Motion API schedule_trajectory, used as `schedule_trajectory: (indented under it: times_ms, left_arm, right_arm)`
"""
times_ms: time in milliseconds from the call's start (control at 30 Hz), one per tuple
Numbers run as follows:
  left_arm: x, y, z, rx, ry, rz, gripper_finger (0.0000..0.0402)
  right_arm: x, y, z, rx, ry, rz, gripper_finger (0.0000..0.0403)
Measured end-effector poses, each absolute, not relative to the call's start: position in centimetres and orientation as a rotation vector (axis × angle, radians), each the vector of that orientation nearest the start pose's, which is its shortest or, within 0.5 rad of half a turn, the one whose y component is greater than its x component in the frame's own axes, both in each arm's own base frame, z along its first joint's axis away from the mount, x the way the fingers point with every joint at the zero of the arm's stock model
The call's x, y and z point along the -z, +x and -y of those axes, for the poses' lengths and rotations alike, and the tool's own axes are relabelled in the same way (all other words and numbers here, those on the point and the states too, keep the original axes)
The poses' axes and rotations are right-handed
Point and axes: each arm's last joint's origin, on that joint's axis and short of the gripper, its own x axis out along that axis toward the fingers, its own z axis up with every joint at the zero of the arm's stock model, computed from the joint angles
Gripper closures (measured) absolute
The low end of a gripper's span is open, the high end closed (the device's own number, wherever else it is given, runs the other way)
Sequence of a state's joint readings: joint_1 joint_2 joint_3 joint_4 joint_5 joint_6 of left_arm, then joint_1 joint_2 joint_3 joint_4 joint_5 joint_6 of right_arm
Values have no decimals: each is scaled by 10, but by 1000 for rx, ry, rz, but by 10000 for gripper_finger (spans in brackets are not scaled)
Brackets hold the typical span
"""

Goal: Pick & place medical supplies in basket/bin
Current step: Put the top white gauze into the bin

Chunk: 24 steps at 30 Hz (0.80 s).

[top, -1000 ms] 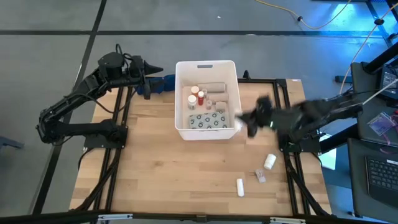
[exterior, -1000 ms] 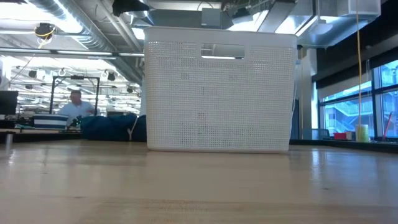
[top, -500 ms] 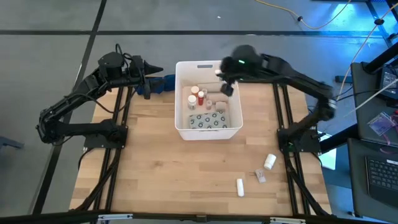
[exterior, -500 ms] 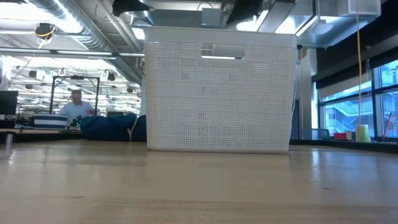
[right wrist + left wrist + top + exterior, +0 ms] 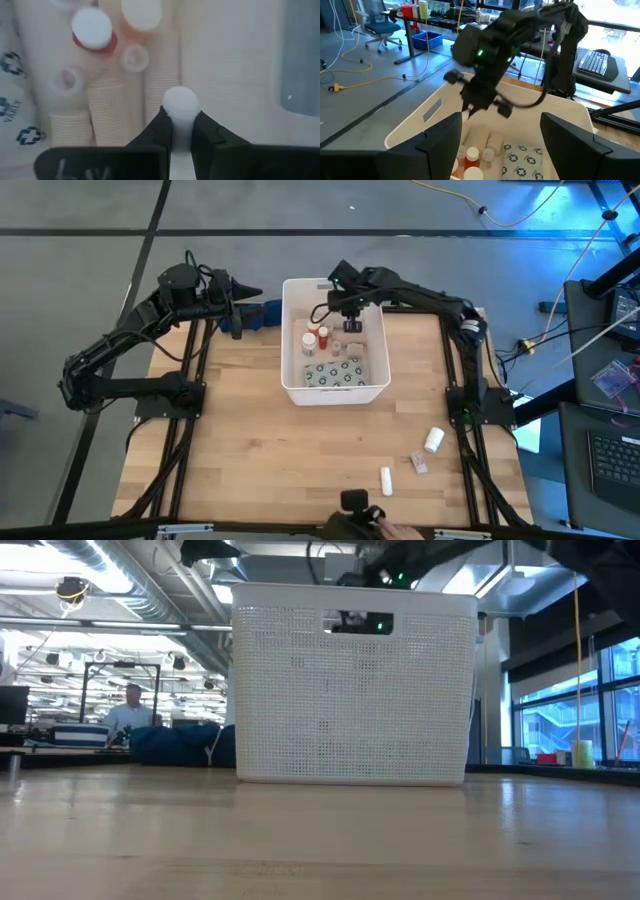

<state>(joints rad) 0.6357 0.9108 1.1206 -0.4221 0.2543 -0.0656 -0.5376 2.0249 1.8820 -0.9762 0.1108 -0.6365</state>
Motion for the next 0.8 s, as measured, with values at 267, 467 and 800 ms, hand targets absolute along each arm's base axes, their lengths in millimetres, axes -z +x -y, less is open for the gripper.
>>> schedule_trajectory:
  times_ms: [267,467,800]
  left_arm:
    - [-402,148,-100,-386,-157,-180,140]
    - [-402,148,-100,-386,-157,-180,140]
    - [-402,148,-100,-385,-157,-180,139]
  right_arm:
    - [-235,374,230,142,-252,-1373,350]
    - [-210,380,233,114,-229,-1423,347]
    - [-203,381,234,106,-216,-1445,281]
